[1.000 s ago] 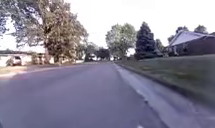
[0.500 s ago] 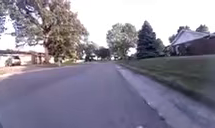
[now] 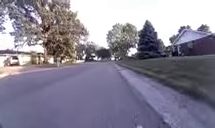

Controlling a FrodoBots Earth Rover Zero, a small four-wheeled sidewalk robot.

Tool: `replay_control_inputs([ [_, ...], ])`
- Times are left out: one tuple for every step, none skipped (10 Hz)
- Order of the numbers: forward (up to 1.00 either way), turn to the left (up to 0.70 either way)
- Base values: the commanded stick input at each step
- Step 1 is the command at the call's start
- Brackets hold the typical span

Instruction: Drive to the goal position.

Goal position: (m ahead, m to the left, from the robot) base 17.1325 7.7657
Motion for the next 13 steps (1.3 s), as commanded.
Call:
replay_control_inputs([
  [1.00, 0.00],
  [1.00, 0.00],
  [1.00, 0.00],
  [1.00, 0.00],
  [1.00, 0.00],
  [1.00, 0.00],
  [1.00, 0.00],
  [1.00, 0.00],
  [1.00, 0.00],
  [1.00, 0.00],
  [1.00, 0.00],
  [1.00, 0.00],
  [1.00, 0.00],
])
